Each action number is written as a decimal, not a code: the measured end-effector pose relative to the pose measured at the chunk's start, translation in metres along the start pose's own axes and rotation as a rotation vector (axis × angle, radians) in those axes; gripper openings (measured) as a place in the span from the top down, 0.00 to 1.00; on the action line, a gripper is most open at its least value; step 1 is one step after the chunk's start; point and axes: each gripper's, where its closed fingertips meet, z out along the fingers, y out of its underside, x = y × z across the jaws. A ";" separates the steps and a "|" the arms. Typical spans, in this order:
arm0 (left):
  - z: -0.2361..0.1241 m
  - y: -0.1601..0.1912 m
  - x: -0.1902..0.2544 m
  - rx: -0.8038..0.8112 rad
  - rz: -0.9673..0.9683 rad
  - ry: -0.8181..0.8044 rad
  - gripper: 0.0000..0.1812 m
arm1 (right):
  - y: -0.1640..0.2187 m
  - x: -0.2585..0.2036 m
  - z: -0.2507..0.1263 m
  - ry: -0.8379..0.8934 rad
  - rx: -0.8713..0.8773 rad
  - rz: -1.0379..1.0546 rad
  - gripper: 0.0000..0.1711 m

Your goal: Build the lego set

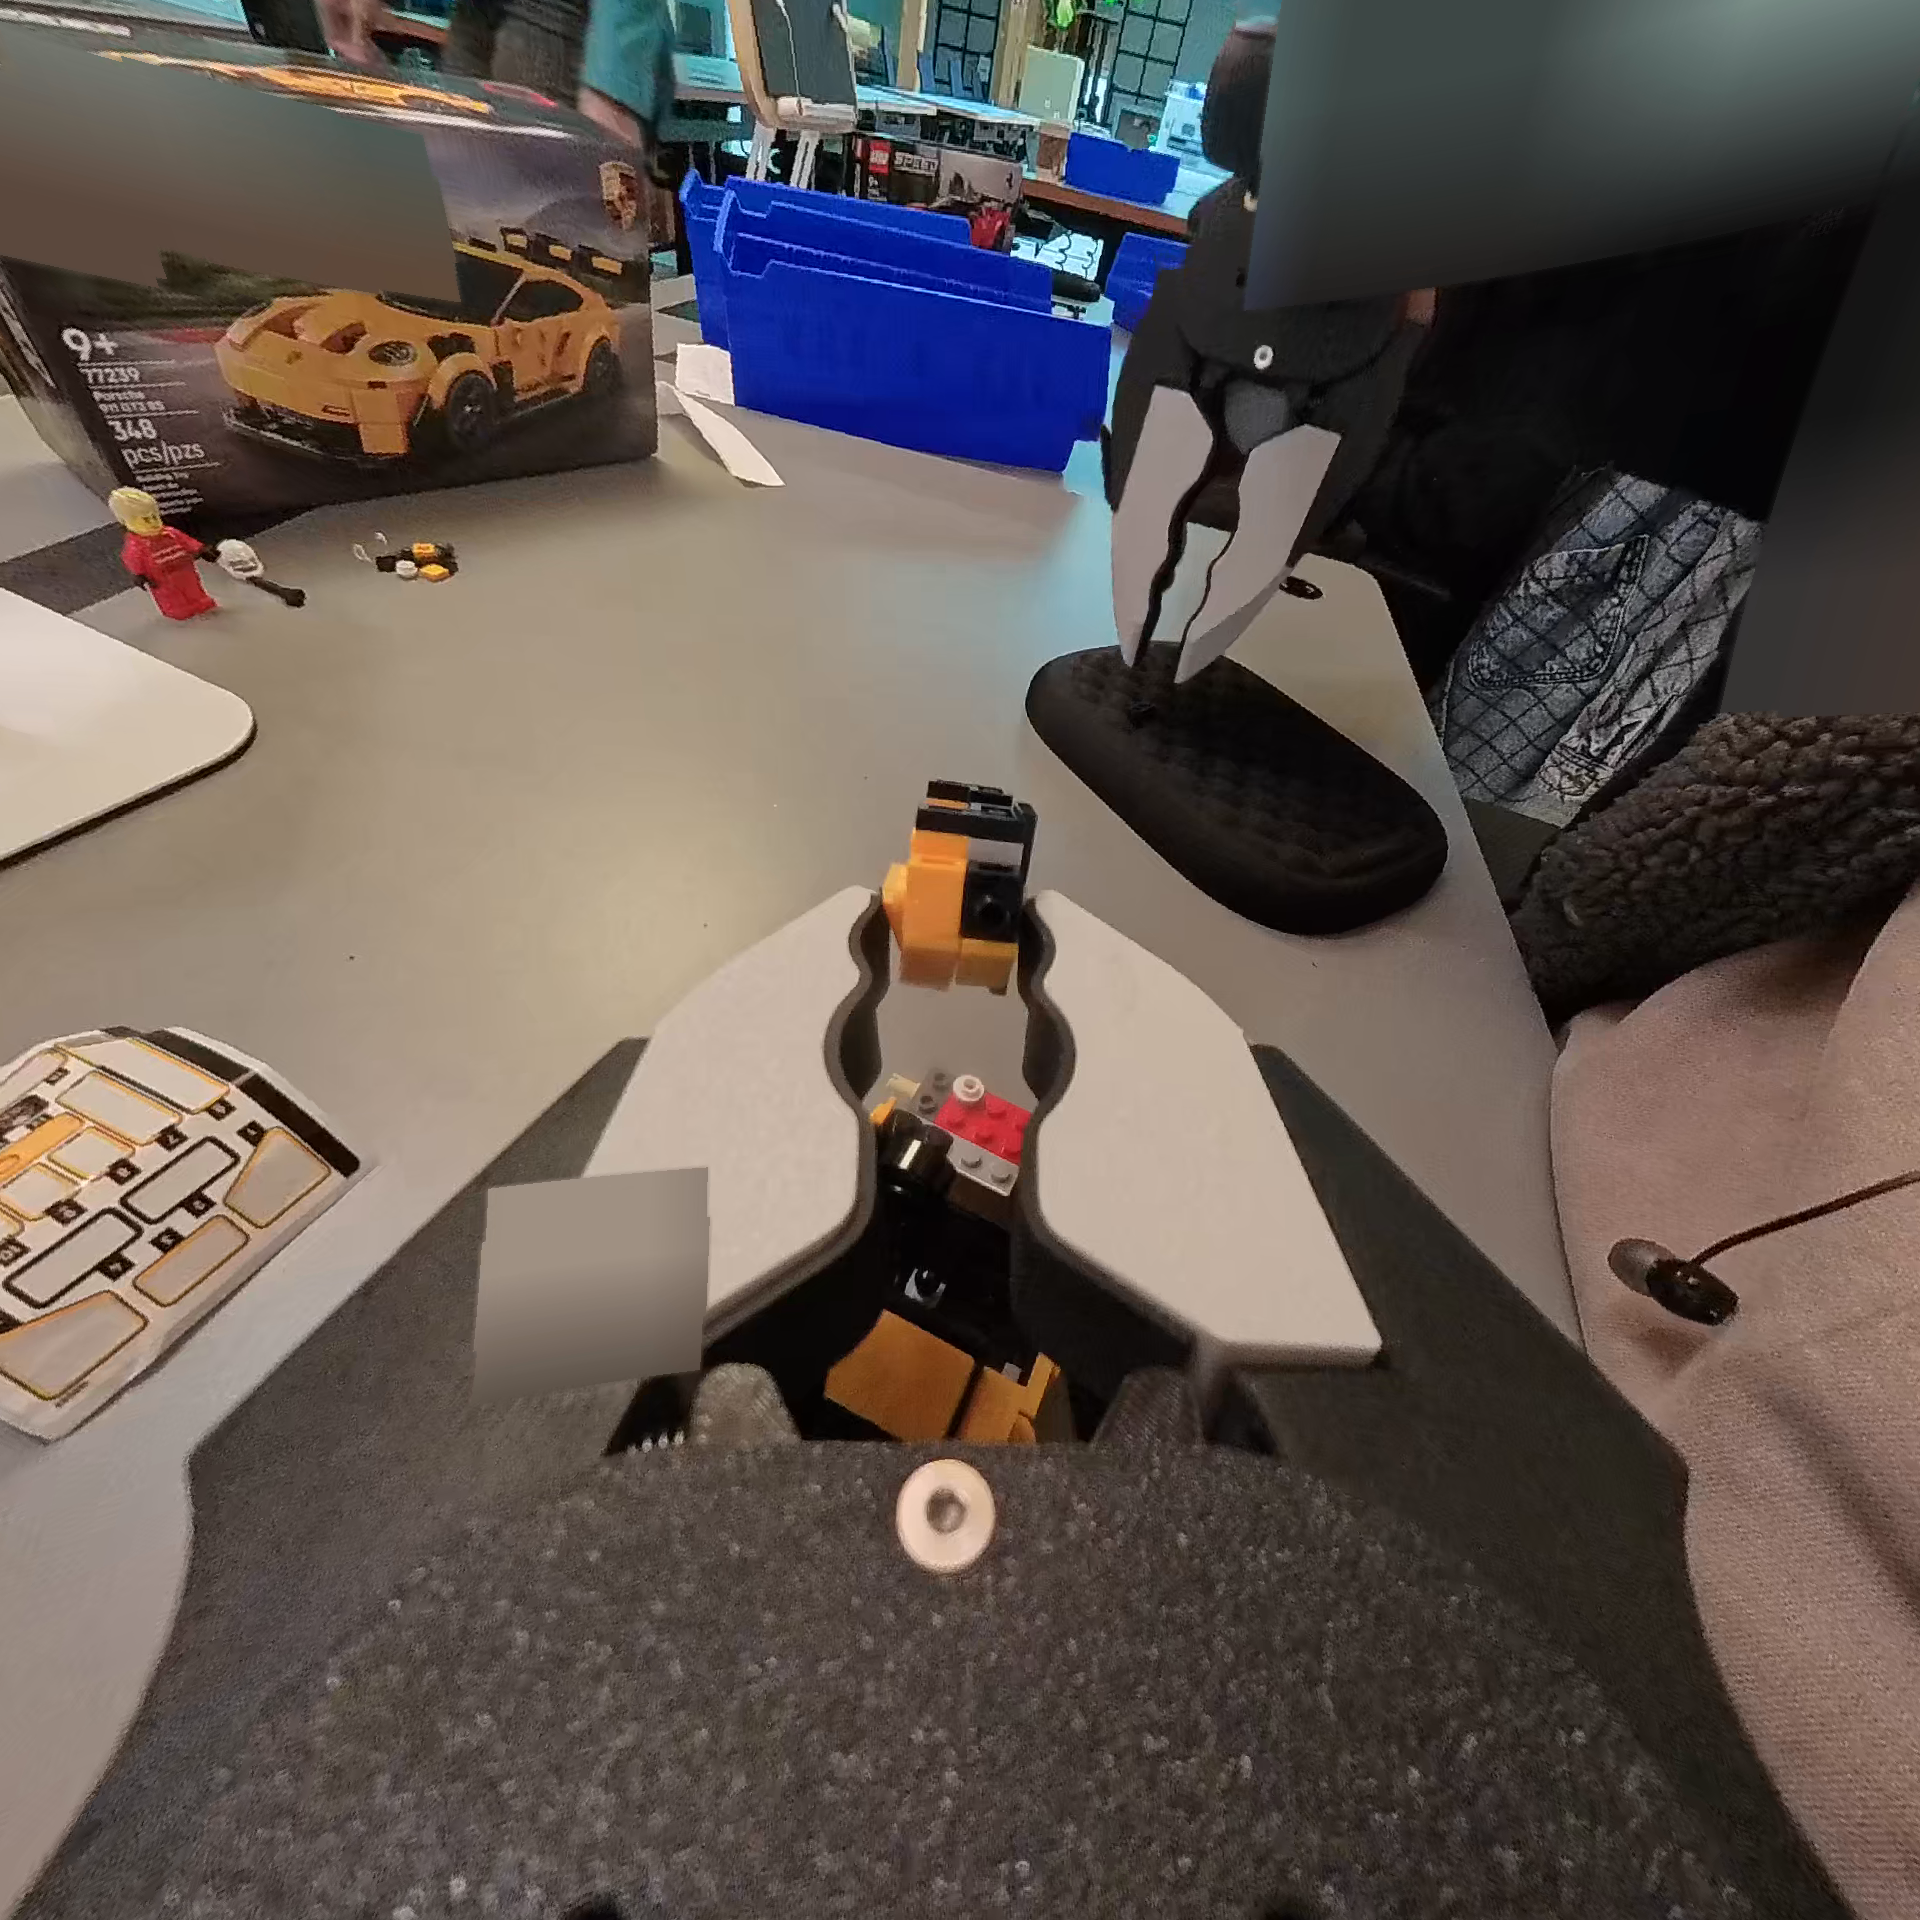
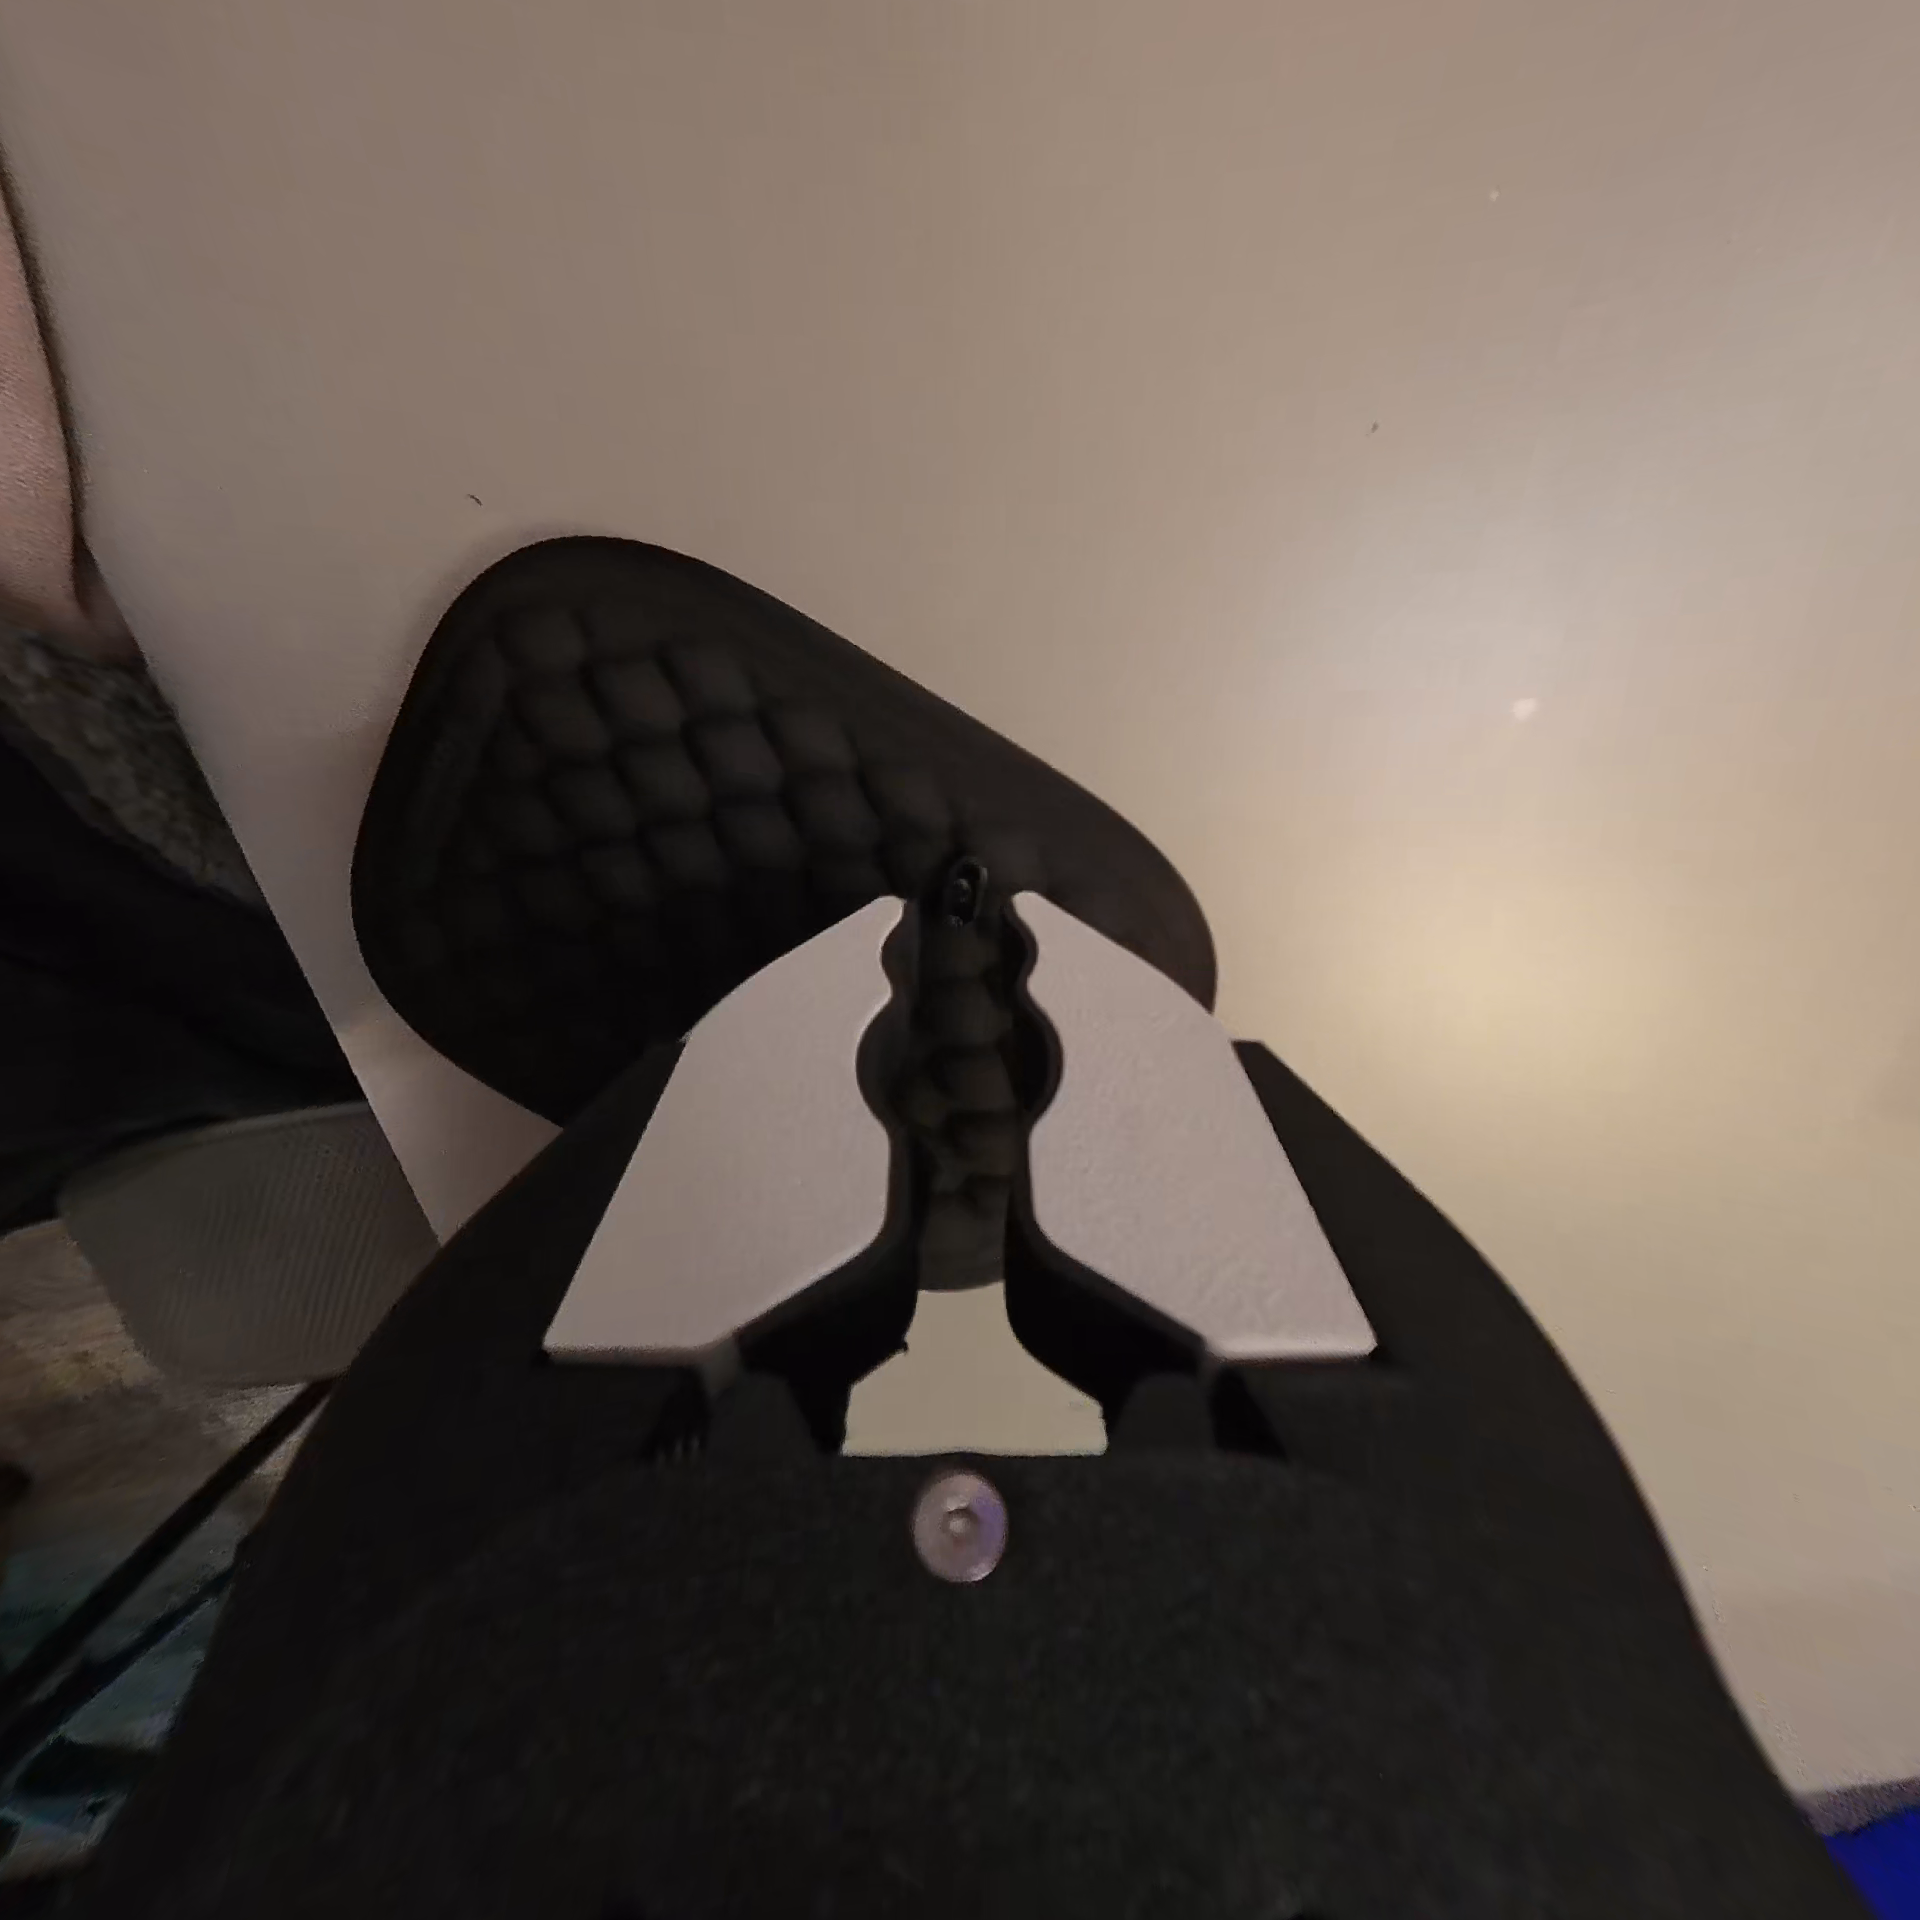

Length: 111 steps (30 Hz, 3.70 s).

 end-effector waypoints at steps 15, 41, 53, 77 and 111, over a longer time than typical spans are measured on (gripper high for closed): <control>0.000 -0.002 0.003 0.011 0.015 0.009 0.87 | -0.015 0.001 0.007 -0.002 0.096 0.035 0.95; -0.006 -0.017 0.009 0.087 0.076 -0.002 0.87 | -0.226 -0.032 -0.021 -0.008 0.293 -0.466 0.95; -0.009 -0.023 0.010 0.122 0.098 -0.010 0.87 | -0.230 -0.036 -0.027 -0.040 0.244 -0.468 0.93; -0.019 -0.036 0.000 0.202 -0.038 -0.040 0.87 | -0.247 -0.036 -0.037 0.173 0.432 -0.478 0.93; -0.019 -0.039 0.011 0.199 0.099 -0.051 0.87 | -0.244 -0.035 -0.047 -0.074 0.370 -0.379 1.00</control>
